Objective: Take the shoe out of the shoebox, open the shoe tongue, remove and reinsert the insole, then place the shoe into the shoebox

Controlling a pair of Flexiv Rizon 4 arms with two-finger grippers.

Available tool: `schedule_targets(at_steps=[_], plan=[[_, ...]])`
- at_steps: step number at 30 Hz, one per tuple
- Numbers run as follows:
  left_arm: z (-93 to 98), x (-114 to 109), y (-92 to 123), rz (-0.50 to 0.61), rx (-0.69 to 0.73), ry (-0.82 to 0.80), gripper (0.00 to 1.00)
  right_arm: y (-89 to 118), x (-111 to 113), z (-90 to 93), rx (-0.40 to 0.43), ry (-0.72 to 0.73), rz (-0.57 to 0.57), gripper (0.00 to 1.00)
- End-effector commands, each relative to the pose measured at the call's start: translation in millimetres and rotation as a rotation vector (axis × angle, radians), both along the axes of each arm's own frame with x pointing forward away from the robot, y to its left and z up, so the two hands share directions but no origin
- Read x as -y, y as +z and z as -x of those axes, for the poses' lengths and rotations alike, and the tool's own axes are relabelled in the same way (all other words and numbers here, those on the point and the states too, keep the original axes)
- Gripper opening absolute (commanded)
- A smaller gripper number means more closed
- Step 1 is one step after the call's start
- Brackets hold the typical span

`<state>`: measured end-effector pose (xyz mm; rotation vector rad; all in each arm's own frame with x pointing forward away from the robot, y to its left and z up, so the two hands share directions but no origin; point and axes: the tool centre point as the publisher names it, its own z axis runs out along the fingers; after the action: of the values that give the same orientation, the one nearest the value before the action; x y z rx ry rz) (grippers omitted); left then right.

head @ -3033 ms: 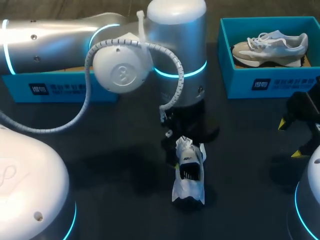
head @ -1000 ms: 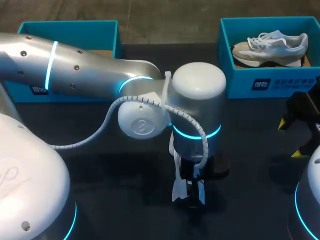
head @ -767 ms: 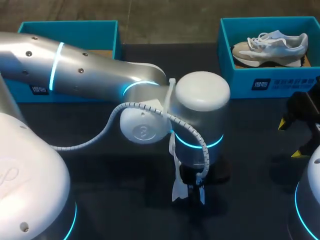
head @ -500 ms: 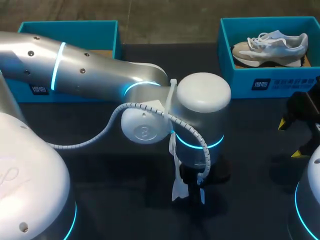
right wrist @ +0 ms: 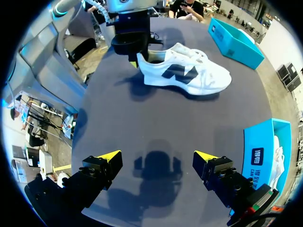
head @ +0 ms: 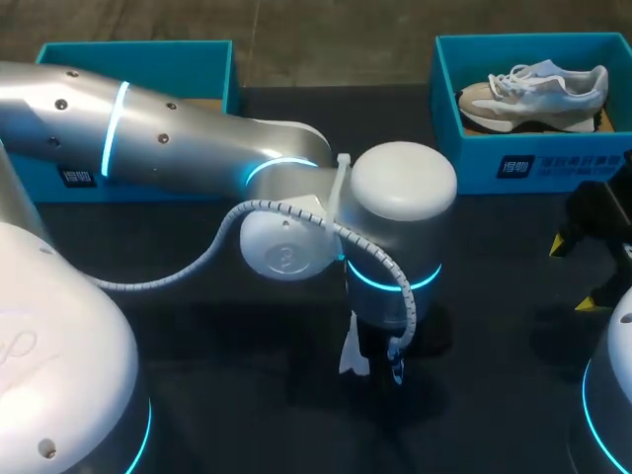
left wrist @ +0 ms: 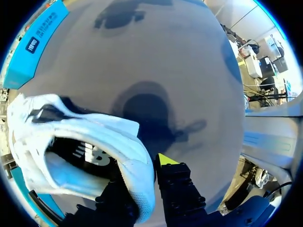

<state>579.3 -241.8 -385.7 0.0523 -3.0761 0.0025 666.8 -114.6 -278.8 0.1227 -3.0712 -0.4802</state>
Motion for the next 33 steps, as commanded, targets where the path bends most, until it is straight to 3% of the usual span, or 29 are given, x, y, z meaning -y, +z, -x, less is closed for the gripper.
schedule_targets(at_steps=[1, 24, 33], plan=[[-13.9, -17, 22, 0.022, 0.009, 0.006, 0.00, 0, 0, 1.2, 0.002, -0.001, 0.002, 1.00], [-99.5, -63, 127, 0.073, -0.075, -0.057, 0.00, 0, 0, 1.2, 0.002, -0.001, 0.002, 1.00], [-140.7, -79, 151, 0.043, -0.101, -0.018, 0.00, 0, 0, 1.2, 0.002, -0.001, 0.002, 1.00]])
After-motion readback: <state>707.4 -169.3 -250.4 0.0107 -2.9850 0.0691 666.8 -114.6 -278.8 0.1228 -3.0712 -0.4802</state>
